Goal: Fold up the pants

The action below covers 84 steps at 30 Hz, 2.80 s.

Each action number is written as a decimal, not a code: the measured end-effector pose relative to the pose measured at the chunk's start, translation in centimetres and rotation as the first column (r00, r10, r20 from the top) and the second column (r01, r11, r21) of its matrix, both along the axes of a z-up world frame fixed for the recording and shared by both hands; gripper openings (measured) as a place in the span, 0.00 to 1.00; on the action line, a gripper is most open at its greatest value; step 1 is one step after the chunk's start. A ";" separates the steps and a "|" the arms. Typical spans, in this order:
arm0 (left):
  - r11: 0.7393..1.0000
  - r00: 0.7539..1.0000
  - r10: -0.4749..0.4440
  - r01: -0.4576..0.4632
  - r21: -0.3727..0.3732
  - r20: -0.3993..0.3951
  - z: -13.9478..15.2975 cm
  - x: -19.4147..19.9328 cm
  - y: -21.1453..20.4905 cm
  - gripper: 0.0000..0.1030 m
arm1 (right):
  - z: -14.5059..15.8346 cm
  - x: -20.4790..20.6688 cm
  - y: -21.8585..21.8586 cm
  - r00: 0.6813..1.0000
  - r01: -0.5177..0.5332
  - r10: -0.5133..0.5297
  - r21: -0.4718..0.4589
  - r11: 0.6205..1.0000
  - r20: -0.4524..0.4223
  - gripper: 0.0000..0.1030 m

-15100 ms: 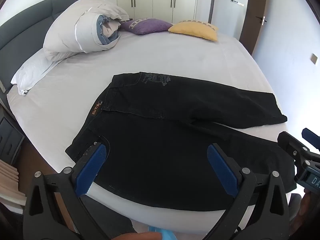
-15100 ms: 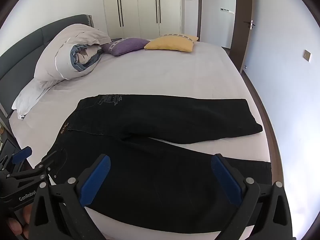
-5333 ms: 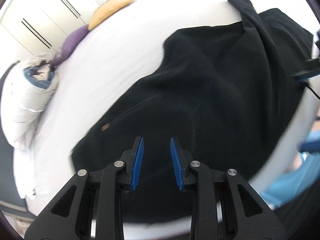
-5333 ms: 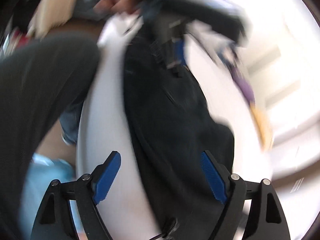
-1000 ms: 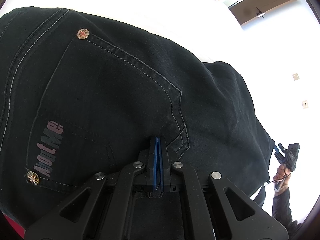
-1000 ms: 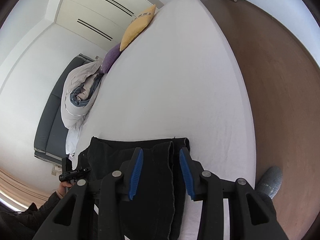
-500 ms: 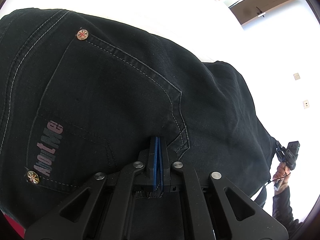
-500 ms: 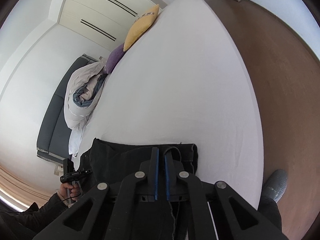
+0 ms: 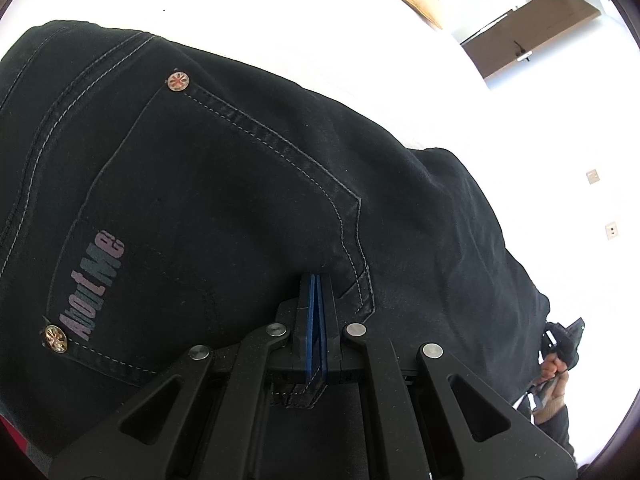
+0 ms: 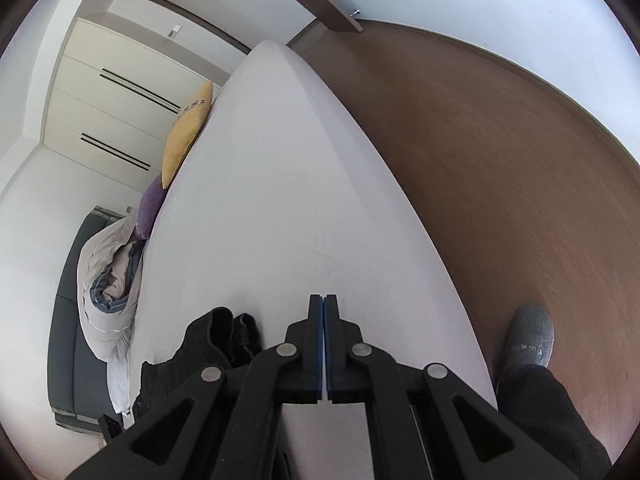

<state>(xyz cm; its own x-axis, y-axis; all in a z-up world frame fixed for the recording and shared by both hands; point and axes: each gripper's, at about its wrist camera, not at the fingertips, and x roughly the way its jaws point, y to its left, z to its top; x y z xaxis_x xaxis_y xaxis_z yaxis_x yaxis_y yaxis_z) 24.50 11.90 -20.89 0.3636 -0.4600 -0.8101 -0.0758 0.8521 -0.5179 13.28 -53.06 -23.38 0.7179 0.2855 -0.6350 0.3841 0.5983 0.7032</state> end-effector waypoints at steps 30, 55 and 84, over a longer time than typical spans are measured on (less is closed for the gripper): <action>0.976 0.962 -0.214 0.217 0.004 0.168 7.2 -2.8 -12.3 0.02 | 6.0 -4.2 17.2 0.934 -0.358 0.354 0.081 0.930 0.054 0.42; 0.912 0.911 -0.408 0.409 -0.002 0.060 3.0 -4.9 -18.2 0.02 | 5.9 -0.6 18.4 0.947 -0.322 0.321 0.090 0.942 0.030 0.45; 0.950 0.952 -0.298 0.303 -0.080 0.069 2.0 -1.5 -14.3 0.02 | 1.2 7.3 15.8 0.992 -0.114 0.114 -0.005 0.993 -0.063 0.00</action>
